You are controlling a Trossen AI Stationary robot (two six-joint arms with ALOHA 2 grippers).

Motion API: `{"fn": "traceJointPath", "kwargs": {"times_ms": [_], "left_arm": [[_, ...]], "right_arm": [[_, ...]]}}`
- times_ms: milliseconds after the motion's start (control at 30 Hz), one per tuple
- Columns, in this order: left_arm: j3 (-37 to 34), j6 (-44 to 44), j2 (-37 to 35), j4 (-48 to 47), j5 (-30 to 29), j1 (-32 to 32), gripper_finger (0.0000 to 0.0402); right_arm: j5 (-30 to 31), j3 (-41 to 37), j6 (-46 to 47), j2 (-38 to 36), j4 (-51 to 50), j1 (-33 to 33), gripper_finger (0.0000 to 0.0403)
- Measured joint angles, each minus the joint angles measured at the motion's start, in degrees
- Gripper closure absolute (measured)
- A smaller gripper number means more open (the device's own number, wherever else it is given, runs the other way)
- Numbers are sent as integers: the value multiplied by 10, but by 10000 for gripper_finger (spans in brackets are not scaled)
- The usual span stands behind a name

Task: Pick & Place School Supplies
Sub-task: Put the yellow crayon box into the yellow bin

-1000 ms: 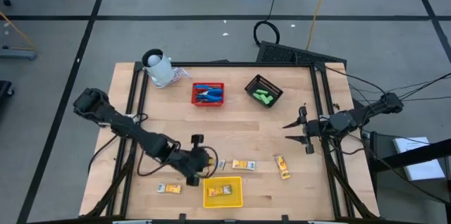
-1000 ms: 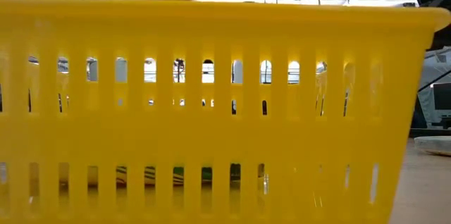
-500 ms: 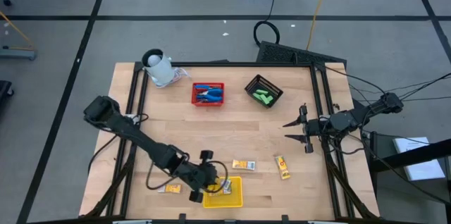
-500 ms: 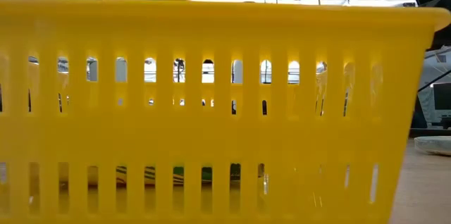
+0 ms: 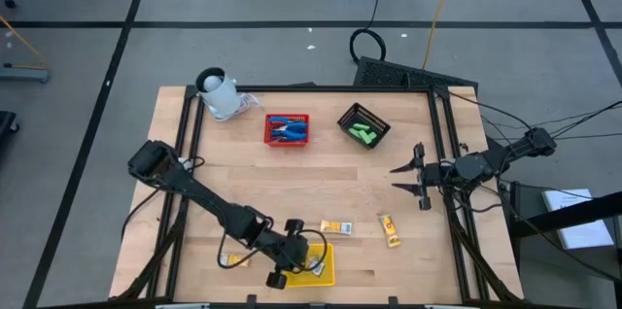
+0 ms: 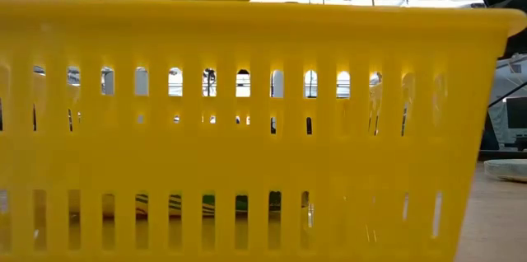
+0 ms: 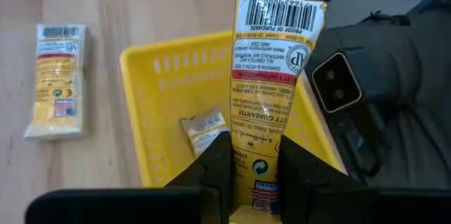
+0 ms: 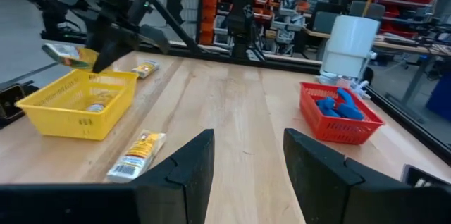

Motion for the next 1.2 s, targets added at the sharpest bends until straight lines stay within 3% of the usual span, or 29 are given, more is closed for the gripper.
{"fn": "traceJointPath", "kwargs": {"times_ms": [233,533,800,900,1033,1200], "left_arm": [[0,-10,1,0,22,3,332],[0,3,1,0,36,4,186],[0,55,-1,20,55,5,153],[0,83,-14,14,12,8,152],[0,112,-47,-34,-88,18,152],[-26,136,-106,-57,-195,30,151]], "right_arm": [[6,0,0,0,-1,0,243],[6,0,0,0,-2,0,243],[8,0,18,3,-3,0,243],[7,0,39,25,-4,0,243],[6,-1,74,87,9,0,243],[-14,-3,106,188,98,2,243]]}}
